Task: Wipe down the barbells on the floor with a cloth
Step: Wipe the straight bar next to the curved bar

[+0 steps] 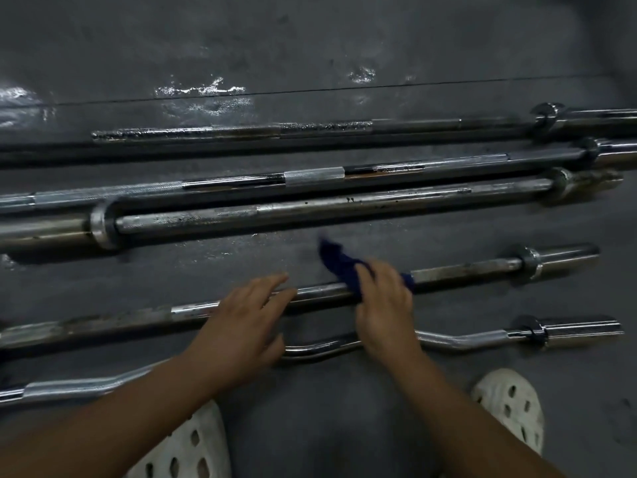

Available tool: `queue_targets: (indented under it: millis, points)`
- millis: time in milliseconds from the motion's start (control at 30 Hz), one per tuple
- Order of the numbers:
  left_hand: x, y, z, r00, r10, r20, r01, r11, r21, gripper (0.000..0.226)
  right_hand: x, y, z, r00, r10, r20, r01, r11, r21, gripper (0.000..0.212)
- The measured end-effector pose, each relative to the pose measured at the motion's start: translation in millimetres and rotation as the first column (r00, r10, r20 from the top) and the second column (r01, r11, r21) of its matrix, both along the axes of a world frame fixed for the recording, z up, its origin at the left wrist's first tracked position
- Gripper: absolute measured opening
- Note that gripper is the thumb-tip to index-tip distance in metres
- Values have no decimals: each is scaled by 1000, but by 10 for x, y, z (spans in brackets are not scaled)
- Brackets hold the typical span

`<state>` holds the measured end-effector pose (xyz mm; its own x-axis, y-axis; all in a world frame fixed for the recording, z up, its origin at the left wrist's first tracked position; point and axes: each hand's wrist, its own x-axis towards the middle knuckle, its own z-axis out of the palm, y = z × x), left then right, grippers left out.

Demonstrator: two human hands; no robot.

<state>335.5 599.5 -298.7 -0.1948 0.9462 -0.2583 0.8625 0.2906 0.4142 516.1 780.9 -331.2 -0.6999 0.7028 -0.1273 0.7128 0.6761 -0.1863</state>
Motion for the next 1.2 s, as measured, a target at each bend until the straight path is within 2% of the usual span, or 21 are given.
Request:
queue_targets:
  millis: [67,100,133,200,233,267,367,467,533,600,667,733,867,1000,1067,1133,1200]
  points:
    - [14,20,-5,1000,13,7,-13,1000,13,65,148,204,-10,959,-284,-20,284,958,25,57]
    - [25,42,-15,1000,8,12,-9,1000,19,65,160,184,-5,929,-370,-9,370,929,23,56]
    - [40,68,-20,1000,1,13,-1,1000,25,65,100,99,9,947,-322,0,322,947,9,57]
    - [56,116,-22,1000,-4,11,4,999,37,65,10,-49,21,999,-26,-18,25,998,-57,55]
    - [58,129,-11,1000,1,11,-1,999,40,65,4,-11,60,998,51,-28,-54,995,-85,50]
    - [57,129,5,1000,10,15,-10,999,37,64,10,96,123,999,40,-28,-43,996,-83,43]
    - [35,106,11,999,35,26,-36,999,39,64,144,476,231,974,-225,-17,225,974,27,21]
    - [32,87,0,999,44,22,-45,999,20,64,218,573,204,913,-407,-12,407,912,50,27]
    - [43,93,-4,999,45,12,-45,999,13,64,100,441,141,897,-437,-71,440,897,33,27]
    - [60,111,11,999,42,14,-42,999,12,64,-99,143,55,941,-316,-117,317,948,-17,41]
    - [56,120,27,999,36,15,-36,999,16,64,-235,-200,11,996,5,-89,-14,995,-101,58]
    - [25,114,33,999,27,17,-28,1000,13,65,-163,-271,-9,966,255,-29,-257,959,-120,61]
    - [-59,42,23,999,42,5,-42,999,-4,65,166,102,-71,958,284,-33,-286,954,-90,60]
    - [-113,72,7,999,37,-10,-37,999,-19,64,-44,360,-106,944,327,-36,-329,941,-83,44]
    - [-142,102,10,999,41,-11,-41,999,-11,64,-172,477,-82,963,259,-77,-264,962,-73,35]
    - [-160,112,4,999,49,-20,-49,999,5,65,-179,547,-87,982,44,-182,-56,997,-61,27]
    - [-173,128,-19,998,56,-24,-56,998,6,65,-230,427,-118,947,-187,-263,184,982,-39,34]
